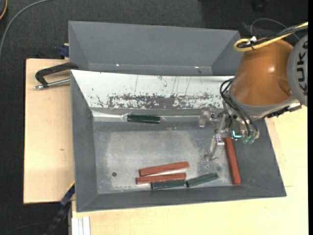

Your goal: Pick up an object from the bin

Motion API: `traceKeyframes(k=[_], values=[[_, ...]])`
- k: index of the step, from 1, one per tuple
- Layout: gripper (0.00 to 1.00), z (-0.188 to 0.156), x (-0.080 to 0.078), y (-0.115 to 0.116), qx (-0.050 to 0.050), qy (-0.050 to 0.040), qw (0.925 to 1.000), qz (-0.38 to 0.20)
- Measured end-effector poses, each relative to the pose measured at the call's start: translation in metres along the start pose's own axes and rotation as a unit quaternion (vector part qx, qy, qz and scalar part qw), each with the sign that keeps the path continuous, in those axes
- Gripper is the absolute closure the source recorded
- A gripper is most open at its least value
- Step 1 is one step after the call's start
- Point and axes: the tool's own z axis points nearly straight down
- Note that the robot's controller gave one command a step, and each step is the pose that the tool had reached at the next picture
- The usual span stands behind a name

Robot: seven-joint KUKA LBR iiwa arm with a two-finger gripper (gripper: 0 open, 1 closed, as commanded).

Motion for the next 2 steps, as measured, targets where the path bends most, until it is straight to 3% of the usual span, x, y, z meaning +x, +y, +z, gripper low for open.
traceKeyframes(k=[1,2], values=[[0.00,0.126,0.032,0.026,-0.001,0.0035,0.9928,-0.120],[0.00,0.122,-0.001,0.020,0.000,-0.0020,0.9912,-0.132]])
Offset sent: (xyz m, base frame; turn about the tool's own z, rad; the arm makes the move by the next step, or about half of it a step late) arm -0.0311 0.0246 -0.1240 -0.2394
